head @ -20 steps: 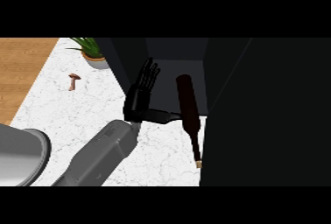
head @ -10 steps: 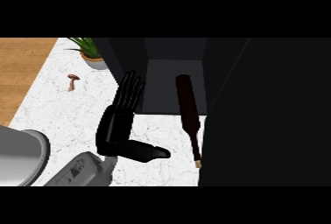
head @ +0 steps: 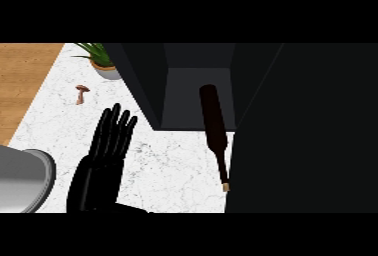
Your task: Pick up the wine, place it into the cabinet and close the cabinet
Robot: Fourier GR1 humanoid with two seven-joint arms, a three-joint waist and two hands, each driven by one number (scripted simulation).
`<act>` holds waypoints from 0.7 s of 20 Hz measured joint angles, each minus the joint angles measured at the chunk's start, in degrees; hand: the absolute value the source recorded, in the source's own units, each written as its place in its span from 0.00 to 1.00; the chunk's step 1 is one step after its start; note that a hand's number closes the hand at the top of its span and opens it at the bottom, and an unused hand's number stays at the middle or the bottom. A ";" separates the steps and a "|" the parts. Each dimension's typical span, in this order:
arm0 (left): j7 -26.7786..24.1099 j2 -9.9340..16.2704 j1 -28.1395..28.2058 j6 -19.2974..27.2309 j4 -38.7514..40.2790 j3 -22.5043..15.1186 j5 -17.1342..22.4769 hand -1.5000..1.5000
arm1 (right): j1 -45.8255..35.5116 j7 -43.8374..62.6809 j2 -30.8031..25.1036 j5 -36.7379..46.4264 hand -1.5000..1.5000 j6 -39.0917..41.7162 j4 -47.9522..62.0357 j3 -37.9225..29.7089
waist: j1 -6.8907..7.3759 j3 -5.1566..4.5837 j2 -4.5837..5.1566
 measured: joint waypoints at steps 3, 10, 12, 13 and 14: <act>-0.67 2.81 5.08 0.41 -4.39 1.20 -0.70 0.00 | 1.10 2.28 -1.42 -1.00 1.00 2.49 -2.37 3.06 | -0.03 -0.01 0.00; -4.27 10.02 17.87 -4.28 -11.88 9.13 2.14 0.00 | 4.68 5.52 -0.79 -2.68 1.00 4.54 -2.82 11.13 | 0.17 -0.06 0.01; -4.91 11.73 20.81 -6.45 -13.40 12.54 4.10 0.00 | 4.61 7.25 0.68 -2.61 1.00 3.34 -3.08 15.15 | 0.17 -0.09 -0.01; -5.02 12.54 22.46 -7.35 -14.31 14.01 4.82 0.00 | 4.19 8.05 1.49 -2.30 1.00 2.70 -3.04 17.20 | 0.17 -0.09 -0.01; -5.64 13.03 24.49 -8.39 -14.93 15.23 5.24 0.00 | 4.37 8.65 2.01 -2.16 1.00 2.23 -3.10 18.91 | 0.14 -0.09 -0.01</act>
